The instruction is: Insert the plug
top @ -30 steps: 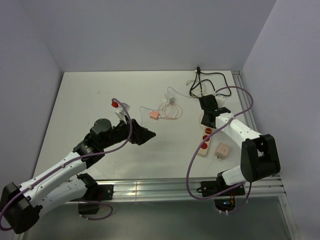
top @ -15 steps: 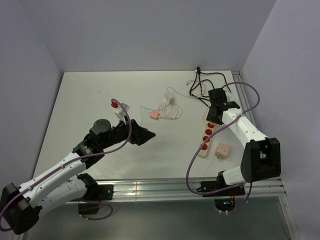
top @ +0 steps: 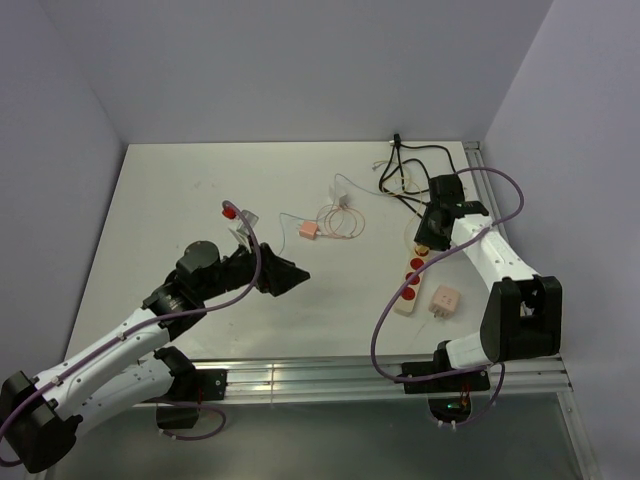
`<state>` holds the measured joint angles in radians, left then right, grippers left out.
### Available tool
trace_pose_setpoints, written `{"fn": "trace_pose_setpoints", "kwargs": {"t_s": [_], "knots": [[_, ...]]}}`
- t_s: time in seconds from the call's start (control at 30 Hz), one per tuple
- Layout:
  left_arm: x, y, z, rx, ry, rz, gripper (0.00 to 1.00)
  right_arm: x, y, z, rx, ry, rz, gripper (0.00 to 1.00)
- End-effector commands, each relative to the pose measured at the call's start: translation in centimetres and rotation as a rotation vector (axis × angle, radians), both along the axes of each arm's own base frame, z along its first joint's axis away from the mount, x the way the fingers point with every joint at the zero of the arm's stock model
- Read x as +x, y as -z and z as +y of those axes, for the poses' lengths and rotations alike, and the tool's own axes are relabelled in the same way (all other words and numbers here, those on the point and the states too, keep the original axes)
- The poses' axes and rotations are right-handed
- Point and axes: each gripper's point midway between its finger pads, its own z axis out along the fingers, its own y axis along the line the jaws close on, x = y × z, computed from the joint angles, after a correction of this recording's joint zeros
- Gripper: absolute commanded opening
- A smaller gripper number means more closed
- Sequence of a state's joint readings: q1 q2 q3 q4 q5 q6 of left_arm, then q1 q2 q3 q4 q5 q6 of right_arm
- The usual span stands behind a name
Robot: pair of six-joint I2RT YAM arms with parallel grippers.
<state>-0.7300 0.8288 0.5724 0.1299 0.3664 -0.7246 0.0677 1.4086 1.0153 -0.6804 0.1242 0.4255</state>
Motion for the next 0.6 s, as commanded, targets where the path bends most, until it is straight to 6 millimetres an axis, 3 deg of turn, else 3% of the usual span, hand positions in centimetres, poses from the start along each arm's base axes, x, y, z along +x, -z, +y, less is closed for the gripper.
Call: {"fn": "trace_pose_setpoints", "kwargs": {"t_s": [0.0, 0.13, 0.57], "knots": [[-0.5, -1.6, -0.4, -0.019, 0.041, -0.031, 0.8, 0.9, -0.9, 0.3, 0.022, 0.008, -0.045, 0.0], [-0.7, -1.8, -0.7, -0.01, 0.07, -0.037, 0.79, 0.8, 0.2, 0.3, 0.025, 0.023, -0.03, 0.0], [-1.7, -1.4, -1.1, -0.031, 0.128, -0.009, 0.79, 0.4, 0.8, -0.5, -0.031, 0.048, 0.002, 0.0]]}}
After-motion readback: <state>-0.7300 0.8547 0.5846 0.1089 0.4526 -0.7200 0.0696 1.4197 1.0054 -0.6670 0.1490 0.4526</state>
